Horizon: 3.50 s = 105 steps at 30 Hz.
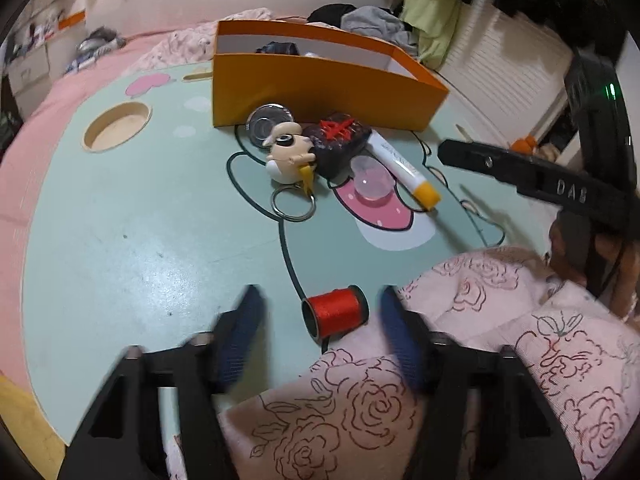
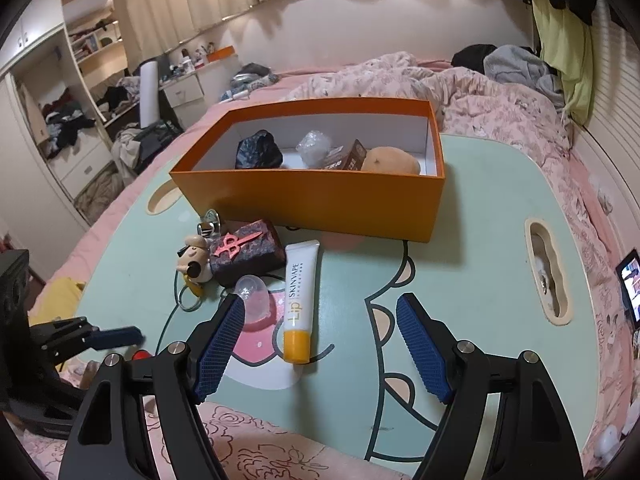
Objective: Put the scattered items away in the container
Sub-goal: 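Grasp the red thread spool with the left tool, then grasp the white lip tube with the right tool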
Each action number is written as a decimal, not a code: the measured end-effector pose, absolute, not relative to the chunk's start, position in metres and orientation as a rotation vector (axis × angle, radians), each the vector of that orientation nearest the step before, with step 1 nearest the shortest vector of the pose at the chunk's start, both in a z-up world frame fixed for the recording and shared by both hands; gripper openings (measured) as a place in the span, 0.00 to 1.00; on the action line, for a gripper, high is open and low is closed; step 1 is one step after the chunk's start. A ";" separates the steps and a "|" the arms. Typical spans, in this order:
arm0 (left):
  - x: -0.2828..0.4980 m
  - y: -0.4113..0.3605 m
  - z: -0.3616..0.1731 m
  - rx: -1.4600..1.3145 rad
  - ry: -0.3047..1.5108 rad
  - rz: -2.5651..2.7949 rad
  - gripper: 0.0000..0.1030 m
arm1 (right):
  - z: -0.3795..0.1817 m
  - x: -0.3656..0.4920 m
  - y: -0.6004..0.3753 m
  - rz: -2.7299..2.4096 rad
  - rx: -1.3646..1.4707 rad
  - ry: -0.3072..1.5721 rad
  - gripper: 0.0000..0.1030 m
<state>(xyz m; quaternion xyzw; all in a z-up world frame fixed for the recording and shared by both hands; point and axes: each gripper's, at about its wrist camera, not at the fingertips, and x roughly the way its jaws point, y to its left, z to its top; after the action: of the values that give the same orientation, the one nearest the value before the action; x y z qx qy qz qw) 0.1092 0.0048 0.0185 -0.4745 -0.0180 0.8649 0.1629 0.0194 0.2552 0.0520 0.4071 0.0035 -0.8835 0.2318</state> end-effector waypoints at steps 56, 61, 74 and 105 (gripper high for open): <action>0.078 -0.006 0.015 -1.175 -0.063 2.673 0.35 | 0.023 0.010 0.257 -2.480 1.272 0.001 0.76; 0.079 -0.004 0.014 -1.172 -0.031 2.682 0.35 | 0.022 0.009 0.261 -2.473 1.278 -0.031 0.76; 0.080 -0.001 0.012 -1.163 0.021 2.695 0.35 | 0.023 -0.003 0.229 -2.437 1.268 0.119 0.51; 0.074 0.019 0.049 -0.991 0.044 2.738 0.35 | 0.041 0.021 0.224 -2.465 1.128 0.072 0.19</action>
<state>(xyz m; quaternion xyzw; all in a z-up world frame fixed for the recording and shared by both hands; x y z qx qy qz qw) 0.0743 0.0185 0.0489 -0.3382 0.0152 0.9340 0.1142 0.0207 0.2244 0.0415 0.4063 0.0259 -0.8881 0.2135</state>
